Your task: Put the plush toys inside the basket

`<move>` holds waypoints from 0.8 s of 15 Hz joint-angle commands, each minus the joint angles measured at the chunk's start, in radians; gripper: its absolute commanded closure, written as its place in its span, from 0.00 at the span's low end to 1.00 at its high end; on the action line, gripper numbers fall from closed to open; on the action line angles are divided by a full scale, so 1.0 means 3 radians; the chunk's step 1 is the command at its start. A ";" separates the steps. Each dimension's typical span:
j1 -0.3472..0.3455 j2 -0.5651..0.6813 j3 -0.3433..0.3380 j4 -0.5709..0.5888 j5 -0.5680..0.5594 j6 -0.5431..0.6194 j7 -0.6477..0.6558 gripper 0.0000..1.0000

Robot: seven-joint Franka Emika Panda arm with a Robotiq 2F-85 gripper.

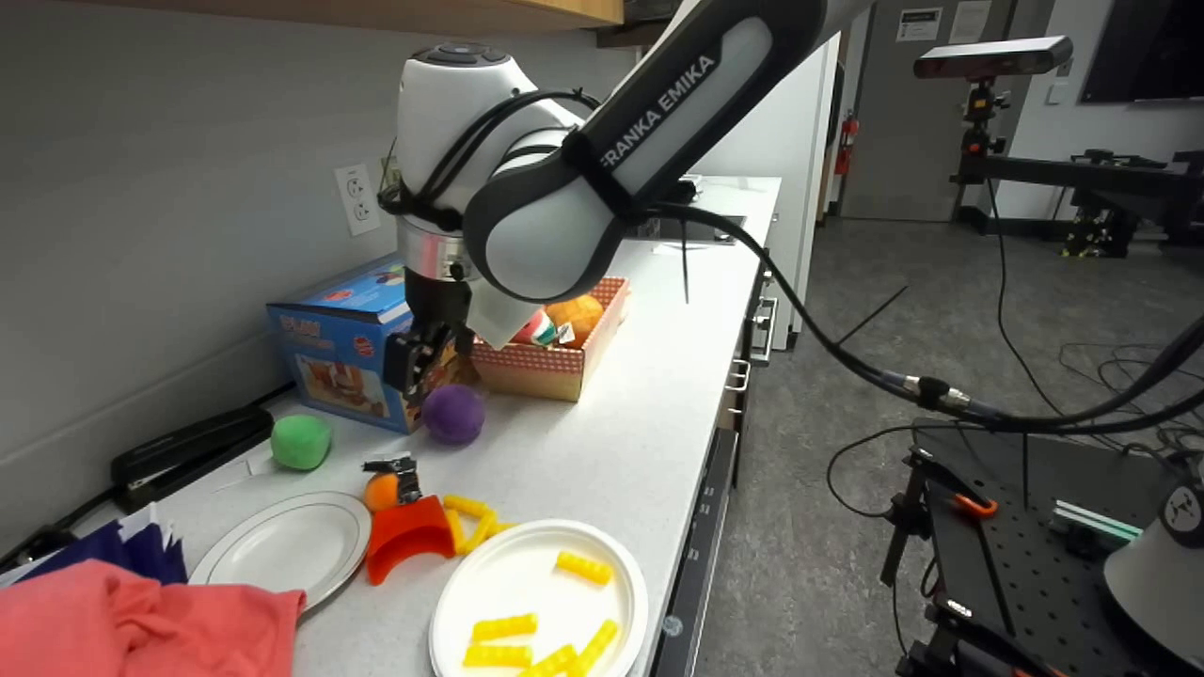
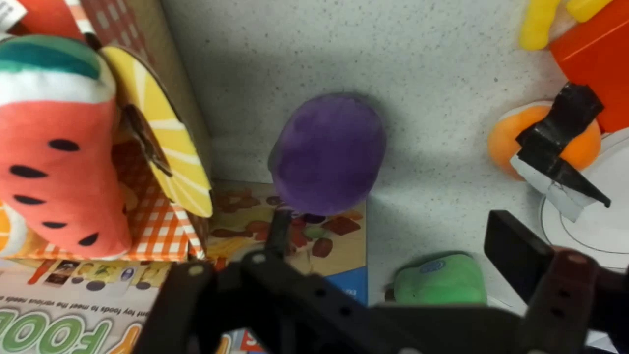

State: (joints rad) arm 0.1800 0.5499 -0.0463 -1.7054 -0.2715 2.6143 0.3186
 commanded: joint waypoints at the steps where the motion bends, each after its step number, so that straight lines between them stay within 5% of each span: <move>1: 0.0066 0.0279 -0.0129 0.0341 0.0020 -0.0003 0.0036 0.00; 12: 0.0053 0.0735 -0.0235 0.0688 0.0110 -0.0093 0.0024 0.00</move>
State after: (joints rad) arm 0.1806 0.7201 -0.0992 -1.5611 -0.2623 2.6126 0.3227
